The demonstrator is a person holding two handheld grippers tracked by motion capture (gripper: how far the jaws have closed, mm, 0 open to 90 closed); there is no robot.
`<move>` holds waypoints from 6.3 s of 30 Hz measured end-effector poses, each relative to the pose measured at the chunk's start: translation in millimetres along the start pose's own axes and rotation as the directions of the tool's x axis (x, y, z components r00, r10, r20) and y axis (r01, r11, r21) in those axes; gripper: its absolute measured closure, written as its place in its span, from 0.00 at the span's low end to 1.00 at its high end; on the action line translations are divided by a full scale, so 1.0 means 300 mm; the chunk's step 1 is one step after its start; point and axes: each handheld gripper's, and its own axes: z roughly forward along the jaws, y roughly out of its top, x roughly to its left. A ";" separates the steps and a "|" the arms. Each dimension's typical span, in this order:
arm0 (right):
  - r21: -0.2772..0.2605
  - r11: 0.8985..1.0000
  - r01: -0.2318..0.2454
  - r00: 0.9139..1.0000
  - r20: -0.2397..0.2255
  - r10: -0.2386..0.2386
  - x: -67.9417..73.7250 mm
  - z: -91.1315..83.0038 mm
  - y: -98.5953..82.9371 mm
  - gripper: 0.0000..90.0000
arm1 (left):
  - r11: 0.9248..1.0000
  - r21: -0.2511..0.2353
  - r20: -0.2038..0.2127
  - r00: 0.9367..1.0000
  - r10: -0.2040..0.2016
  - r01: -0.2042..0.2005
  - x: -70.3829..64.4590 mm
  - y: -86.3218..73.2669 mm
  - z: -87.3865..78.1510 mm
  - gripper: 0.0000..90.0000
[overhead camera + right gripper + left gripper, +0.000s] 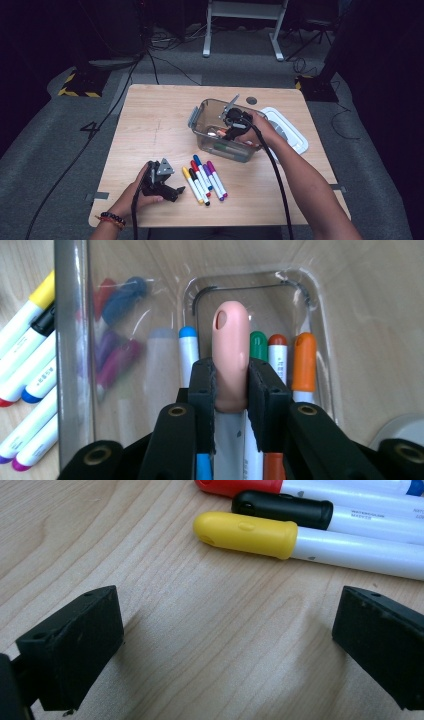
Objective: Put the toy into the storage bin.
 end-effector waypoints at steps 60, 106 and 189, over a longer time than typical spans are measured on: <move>-0.425 0.901 0.082 0.995 0.090 -0.048 0.426 0.107 -0.348 0.44 | 1.000 -0.001 -0.005 1.000 -0.002 0.002 -0.001 0.000 0.000 0.00; -0.448 0.891 -0.076 0.994 0.037 0.103 0.293 0.015 -0.573 0.83 | 1.000 -0.001 -0.005 1.000 -0.001 0.001 -0.001 0.000 0.000 0.00; -0.073 0.997 0.009 0.996 0.084 -0.003 0.023 -0.036 -0.031 0.61 | 1.000 0.001 -0.003 1.000 0.000 0.000 0.000 0.001 0.001 0.00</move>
